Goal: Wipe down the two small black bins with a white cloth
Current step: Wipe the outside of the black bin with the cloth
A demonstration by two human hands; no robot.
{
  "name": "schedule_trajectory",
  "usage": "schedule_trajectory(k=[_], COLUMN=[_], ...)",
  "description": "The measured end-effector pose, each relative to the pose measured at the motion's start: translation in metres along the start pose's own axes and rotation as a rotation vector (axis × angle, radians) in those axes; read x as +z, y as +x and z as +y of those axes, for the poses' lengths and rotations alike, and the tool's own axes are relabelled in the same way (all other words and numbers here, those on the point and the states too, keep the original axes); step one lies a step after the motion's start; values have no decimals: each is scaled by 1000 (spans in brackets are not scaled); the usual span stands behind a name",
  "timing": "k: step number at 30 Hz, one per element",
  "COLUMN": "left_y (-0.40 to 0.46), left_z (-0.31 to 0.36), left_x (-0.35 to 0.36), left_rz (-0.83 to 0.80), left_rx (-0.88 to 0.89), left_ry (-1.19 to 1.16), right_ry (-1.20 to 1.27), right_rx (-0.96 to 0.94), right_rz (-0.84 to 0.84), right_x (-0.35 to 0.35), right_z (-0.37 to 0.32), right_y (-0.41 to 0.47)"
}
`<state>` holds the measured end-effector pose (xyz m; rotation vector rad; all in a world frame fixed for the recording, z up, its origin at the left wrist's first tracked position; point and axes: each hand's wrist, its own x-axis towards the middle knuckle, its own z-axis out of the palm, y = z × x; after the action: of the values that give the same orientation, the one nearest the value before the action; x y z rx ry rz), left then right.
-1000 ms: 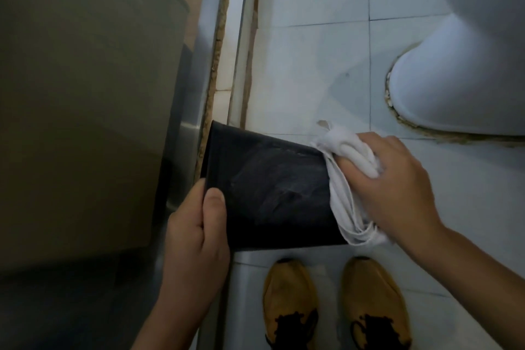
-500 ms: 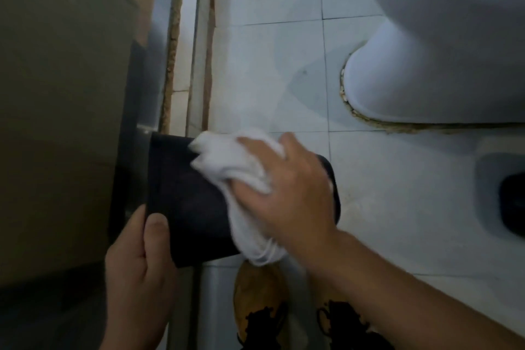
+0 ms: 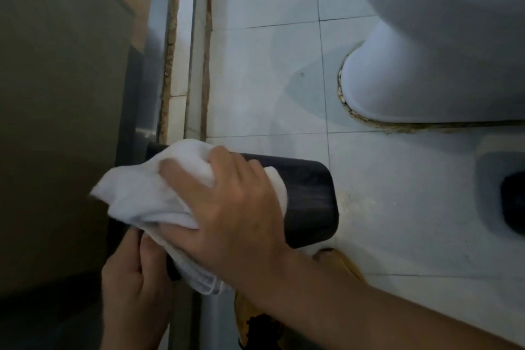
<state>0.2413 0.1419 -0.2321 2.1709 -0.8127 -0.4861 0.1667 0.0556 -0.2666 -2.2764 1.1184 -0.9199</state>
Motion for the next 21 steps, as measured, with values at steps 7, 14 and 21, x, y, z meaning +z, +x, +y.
schedule_trajectory(k=[7, 14, 21], left_y=[-11, -9, -8], left_z=[-14, -16, -24], left_x=[0, -6, -7], left_rz=[-18, -41, -20], left_rx=[130, 115, 101], left_ry=[21, 51, 58], right_ry=[-110, -168, -57], right_rx=[358, 397, 70], right_rz=[-62, -29, 96], right_x=[-30, -33, 3], right_z=[95, 98, -17], right_y=[6, -12, -9])
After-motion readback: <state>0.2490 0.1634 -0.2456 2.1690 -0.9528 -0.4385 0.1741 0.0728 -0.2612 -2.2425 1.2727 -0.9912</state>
